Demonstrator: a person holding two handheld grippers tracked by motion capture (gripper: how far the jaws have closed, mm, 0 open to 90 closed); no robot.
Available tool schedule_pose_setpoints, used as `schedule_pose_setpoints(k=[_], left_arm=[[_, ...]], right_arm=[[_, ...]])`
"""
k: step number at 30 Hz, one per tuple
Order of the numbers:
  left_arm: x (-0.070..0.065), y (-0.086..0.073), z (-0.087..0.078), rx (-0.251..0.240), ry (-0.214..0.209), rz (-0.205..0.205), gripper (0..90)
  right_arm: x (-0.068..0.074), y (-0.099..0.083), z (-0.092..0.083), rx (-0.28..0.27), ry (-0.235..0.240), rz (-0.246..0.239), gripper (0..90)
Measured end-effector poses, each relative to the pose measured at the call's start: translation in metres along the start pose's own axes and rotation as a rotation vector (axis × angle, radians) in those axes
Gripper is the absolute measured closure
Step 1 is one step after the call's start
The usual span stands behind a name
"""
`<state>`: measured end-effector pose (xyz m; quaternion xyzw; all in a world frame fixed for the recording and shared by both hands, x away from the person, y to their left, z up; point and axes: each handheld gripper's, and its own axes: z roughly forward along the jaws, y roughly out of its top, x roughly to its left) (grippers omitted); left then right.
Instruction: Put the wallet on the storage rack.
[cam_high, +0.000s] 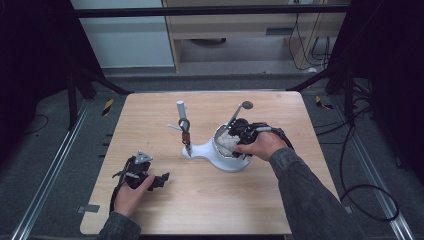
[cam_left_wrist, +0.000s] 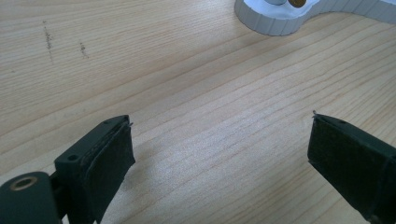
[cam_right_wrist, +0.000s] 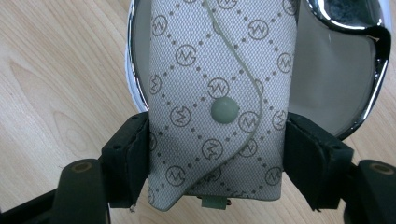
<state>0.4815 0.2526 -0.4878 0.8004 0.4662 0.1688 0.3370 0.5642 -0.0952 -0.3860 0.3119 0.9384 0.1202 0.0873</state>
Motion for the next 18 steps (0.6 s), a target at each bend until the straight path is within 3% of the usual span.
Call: schedule_pose_setpoints(k=[18], left_arm=[[-0.0005, 0.0001, 0.0001, 0.002, -0.002, 0.003, 6.5]], right_arm=[[0.0004, 0.0029, 0.0048, -0.005, -0.003, 0.012, 28.3]])
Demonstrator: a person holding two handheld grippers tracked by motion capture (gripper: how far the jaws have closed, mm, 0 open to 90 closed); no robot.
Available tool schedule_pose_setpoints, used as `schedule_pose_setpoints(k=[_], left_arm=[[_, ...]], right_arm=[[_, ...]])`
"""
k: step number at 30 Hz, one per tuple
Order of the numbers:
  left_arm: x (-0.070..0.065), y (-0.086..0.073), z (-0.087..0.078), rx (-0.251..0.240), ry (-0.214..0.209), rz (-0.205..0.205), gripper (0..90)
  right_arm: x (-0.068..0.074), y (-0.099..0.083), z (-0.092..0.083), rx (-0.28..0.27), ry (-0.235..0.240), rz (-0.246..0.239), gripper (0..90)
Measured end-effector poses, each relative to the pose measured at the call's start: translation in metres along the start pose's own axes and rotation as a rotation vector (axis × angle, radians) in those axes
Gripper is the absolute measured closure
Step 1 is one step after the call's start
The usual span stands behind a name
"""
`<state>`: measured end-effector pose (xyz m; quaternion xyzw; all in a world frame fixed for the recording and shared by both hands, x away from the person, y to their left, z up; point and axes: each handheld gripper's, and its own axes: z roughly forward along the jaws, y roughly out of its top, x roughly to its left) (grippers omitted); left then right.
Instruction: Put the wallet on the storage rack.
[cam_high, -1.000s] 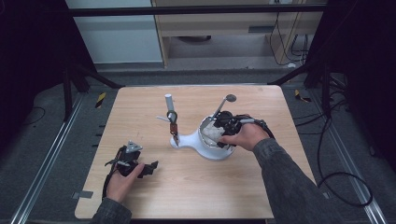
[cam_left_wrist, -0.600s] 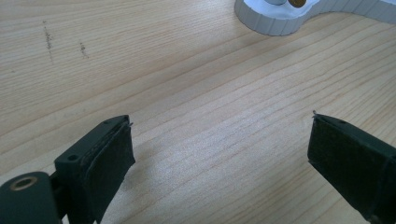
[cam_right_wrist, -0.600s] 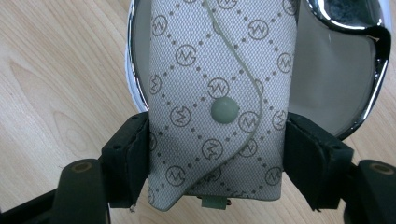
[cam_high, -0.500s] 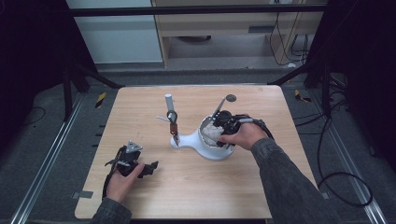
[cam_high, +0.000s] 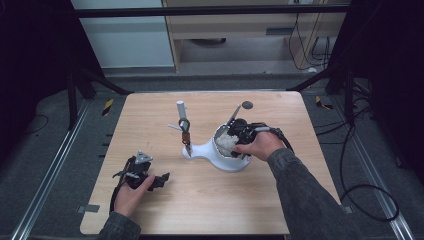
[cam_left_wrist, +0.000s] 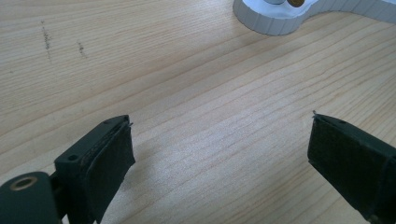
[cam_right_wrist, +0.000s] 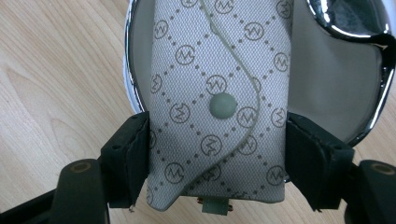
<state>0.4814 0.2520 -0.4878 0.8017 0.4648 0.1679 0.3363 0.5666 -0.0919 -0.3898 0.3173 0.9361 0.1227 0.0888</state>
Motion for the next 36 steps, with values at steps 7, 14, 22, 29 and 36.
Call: schedule_pose_setpoints(k=[7, 14, 22, 29, 36], left_arm=[[0.000, 0.000, 0.000, 0.000, 0.000, -0.001, 6.6], [0.000, 0.000, 0.000, 0.001, 0.000, 0.001, 6.5], [0.000, 0.000, 0.000, 0.001, 0.001, 0.000, 6.5], [0.000, 0.000, 0.000, 0.001, 0.001, 0.000, 6.6], [-0.001, 0.000, 0.001, 0.000, 0.001, 0.002, 6.5]], right_arm=[[0.000, 0.000, 0.004, -0.003, 0.004, 0.006, 28.2], [-0.001, 0.001, 0.006, -0.008, 0.011, 0.015, 28.5], [-0.001, 0.003, 0.008, -0.006, 0.020, 0.042, 28.5], [-0.002, 0.005, 0.010, -0.004, 0.021, 0.040, 28.3], [-0.002, 0.005, 0.010, -0.006, 0.020, 0.044, 27.5]])
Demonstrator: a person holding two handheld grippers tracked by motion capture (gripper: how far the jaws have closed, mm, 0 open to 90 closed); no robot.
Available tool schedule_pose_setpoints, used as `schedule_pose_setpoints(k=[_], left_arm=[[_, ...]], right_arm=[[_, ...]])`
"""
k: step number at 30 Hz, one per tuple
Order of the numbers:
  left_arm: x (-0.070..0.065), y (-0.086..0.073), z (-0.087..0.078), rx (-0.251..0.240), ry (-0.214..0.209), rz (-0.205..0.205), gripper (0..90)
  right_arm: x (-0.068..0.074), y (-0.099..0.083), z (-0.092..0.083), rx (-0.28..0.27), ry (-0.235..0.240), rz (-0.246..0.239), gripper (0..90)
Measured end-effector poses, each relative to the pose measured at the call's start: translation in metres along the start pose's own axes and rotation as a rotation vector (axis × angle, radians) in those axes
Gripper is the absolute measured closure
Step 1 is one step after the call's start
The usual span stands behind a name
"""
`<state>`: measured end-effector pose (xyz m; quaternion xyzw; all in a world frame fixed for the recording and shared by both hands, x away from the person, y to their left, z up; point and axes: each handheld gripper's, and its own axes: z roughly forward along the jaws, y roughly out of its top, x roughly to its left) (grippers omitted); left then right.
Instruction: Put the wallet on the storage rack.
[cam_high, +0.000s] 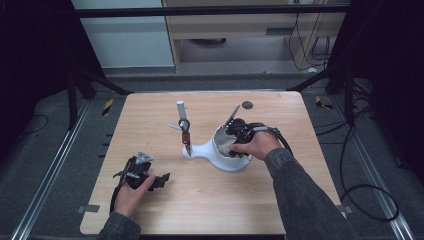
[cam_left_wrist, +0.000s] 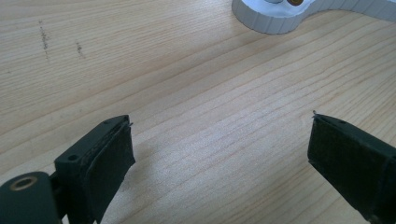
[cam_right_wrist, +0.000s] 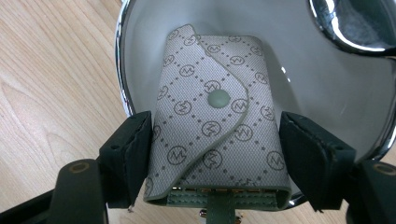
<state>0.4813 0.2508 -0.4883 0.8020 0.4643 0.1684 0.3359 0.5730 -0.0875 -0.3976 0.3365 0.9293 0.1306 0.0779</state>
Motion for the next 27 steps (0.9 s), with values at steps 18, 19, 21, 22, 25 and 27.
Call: schedule_pose_setpoints(k=[18, 19, 21, 22, 25, 27], left_arm=[[0.001, 0.000, 0.000, -0.001, 0.000, -0.001, 6.5], [0.001, 0.000, 0.000, -0.001, 0.001, 0.000, 6.5], [0.001, 0.000, -0.001, -0.001, 0.000, 0.000, 6.5], [0.001, 0.000, -0.001, -0.001, 0.000, 0.001, 6.5], [0.001, 0.000, 0.000, -0.001, 0.001, 0.000, 6.5], [0.001, 0.000, 0.000, 0.000, 0.000, 0.000, 6.5]], right_arm=[[0.000, 0.000, -0.010, -0.046, -0.011, -0.010, 19.0], [0.000, 0.000, -0.011, -0.047, -0.013, -0.009, 18.7], [0.000, 0.000, -0.011, -0.047, -0.010, -0.008, 18.4], [0.000, 0.000, -0.011, -0.048, -0.010, -0.010, 18.2], [0.000, 0.000, -0.011, -0.052, -0.009, -0.018, 17.4], [0.001, -0.001, -0.011, -0.052, -0.014, -0.021, 16.5]])
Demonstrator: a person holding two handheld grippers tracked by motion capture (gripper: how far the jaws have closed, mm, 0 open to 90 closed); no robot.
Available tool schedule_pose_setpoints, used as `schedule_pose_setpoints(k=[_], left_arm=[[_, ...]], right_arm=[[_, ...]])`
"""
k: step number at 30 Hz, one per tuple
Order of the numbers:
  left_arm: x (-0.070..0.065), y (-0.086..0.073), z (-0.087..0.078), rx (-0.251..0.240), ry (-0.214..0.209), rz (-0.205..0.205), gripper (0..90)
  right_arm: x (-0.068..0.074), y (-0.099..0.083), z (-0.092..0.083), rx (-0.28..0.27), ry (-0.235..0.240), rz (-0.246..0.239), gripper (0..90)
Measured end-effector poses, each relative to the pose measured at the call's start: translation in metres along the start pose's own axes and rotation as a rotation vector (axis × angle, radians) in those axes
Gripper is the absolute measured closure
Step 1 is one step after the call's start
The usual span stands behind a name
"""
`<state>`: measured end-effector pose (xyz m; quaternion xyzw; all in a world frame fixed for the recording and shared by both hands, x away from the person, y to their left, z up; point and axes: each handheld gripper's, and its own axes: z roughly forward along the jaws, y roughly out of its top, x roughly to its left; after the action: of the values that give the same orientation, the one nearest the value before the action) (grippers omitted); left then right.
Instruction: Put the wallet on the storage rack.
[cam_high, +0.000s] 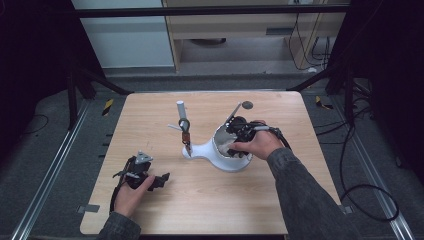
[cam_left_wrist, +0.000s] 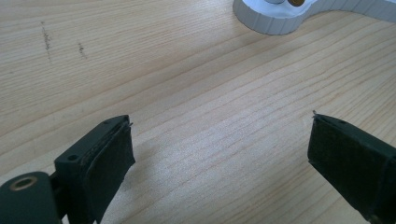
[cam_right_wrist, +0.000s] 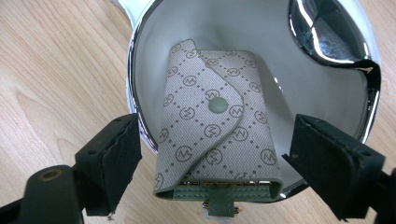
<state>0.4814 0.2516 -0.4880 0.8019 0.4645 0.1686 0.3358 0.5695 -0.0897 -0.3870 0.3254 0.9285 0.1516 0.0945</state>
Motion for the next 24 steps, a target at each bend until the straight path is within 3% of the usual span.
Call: schedule_pose_setpoints(k=[2, 3, 5, 8, 9, 10, 21, 22, 23, 24], left_arm=[[0.000, 0.000, 0.000, 0.000, 0.001, 0.000, 6.5], [0.000, 0.000, 0.000, 0.000, 0.000, 0.000, 6.5], [0.000, 0.000, 0.000, 0.000, 0.000, 0.000, 6.5], [0.000, 0.000, 0.000, 0.000, 0.001, 0.000, 6.5], [0.000, 0.000, 0.000, 0.000, 0.001, 0.001, 6.5], [0.000, 0.000, 0.000, 0.000, 0.001, 0.001, 6.4], [0.000, 0.000, 0.001, 0.004, -0.001, 0.003, 6.3], [0.000, 0.000, 0.001, 0.004, -0.001, 0.002, 6.3], [0.000, 0.000, 0.001, 0.003, -0.001, 0.002, 6.3], [0.000, 0.000, 0.000, 0.004, -0.001, 0.002, 6.3]], right_arm=[[0.002, 0.001, -0.001, 0.006, 0.006, 0.026, 15.7], [0.000, 0.000, -0.001, -0.004, -0.002, -0.001, 15.1], [0.000, 0.000, -0.002, -0.006, 0.001, -0.004, 14.3], [0.000, -0.001, -0.003, -0.012, 0.002, -0.001, 13.1], [0.002, -0.001, -0.005, -0.004, 0.007, 0.022, 12.6], [0.001, -0.002, -0.004, -0.015, 0.000, 0.000, 12.4], [0.002, -0.004, -0.014, -0.052, 0.009, 0.005, 12.0], [0.004, -0.004, -0.015, -0.045, 0.014, 0.030, 12.6], [0.002, -0.005, -0.015, -0.057, 0.008, 0.002, 12.8], [0.002, -0.006, -0.016, -0.058, 0.009, 0.007, 13.0]])
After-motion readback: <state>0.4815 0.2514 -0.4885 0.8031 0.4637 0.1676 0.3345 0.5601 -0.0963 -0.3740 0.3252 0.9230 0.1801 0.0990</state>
